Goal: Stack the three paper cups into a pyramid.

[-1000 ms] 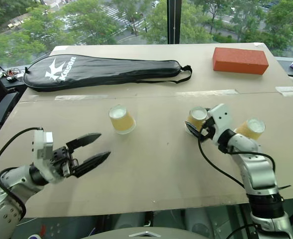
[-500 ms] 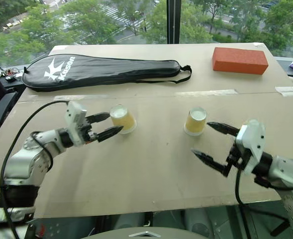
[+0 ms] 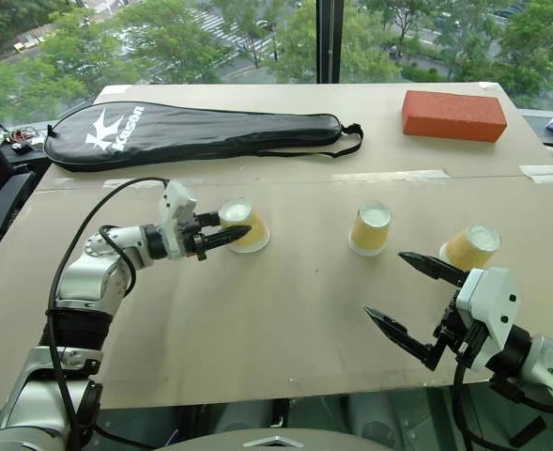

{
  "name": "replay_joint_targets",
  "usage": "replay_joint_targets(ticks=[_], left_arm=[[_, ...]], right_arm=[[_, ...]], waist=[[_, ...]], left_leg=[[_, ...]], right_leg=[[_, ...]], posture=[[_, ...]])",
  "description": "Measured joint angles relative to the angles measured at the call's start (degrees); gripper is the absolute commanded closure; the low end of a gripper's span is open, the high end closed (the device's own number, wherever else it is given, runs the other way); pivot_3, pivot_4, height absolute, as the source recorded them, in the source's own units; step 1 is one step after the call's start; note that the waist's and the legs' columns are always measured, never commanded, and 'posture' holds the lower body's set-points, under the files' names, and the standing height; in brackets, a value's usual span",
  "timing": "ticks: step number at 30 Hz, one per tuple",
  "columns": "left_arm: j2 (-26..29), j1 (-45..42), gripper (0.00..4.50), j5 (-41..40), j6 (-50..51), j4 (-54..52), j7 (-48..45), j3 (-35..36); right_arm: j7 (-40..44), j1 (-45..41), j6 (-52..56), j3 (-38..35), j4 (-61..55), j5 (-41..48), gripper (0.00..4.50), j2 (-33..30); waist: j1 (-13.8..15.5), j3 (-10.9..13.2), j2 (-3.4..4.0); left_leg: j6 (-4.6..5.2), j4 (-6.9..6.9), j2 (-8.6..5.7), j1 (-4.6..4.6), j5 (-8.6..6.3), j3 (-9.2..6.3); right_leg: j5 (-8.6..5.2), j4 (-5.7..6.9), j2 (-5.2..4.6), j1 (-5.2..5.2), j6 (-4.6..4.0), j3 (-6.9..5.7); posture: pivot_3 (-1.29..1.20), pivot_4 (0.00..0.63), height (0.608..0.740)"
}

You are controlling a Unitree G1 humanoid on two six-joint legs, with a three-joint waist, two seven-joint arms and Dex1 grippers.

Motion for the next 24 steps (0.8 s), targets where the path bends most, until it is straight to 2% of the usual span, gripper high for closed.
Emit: replay_joint_targets(ticks=[9, 14, 24], left_arm=[[-7.4, -8.7, 2.51, -0.7, 3.0, -0.1, -3.6, -4.9], [-14.4, -15.3, 2.51, 4.8, -2.6, 10.5, -3.9, -9.9], [-19.7, -19.3, 2.51, 11.9, -13.4, 23.7, -4.2, -12.0]], right_arm=[[-4.1, 7.4, -3.2, -1.6, -2.6, -3.8, 0.0, 4.8], [-7.0, 12.3, -5.4, -1.7, -4.5, -7.5, 0.0, 8.5], [-9.0, 18.1, -8.9, -1.7, -6.2, -11.0, 0.0, 12.0]], waist=[[0.9, 0.0, -0.02], [0.8, 0.0, -0.02], [0.9, 0.0, -0.02]], left_leg=[[0.0, 0.19, -0.09, -0.01, 0.0, 0.03], [0.0, 0.25, -0.1, 0.02, 0.0, 0.01], [0.01, 0.28, -0.09, -0.01, -0.01, -0.06]], right_leg=[[-0.05, 0.0, 0.01, 0.2, 0.06, -0.06], [-0.06, 0.0, 0.02, 0.26, 0.07, -0.07], [-0.07, -0.01, 0.07, 0.27, 0.07, -0.08]], posture=[[0.0, 0.15, 0.74], [0.0, 0.15, 0.74], [0.0, 0.15, 0.74]])
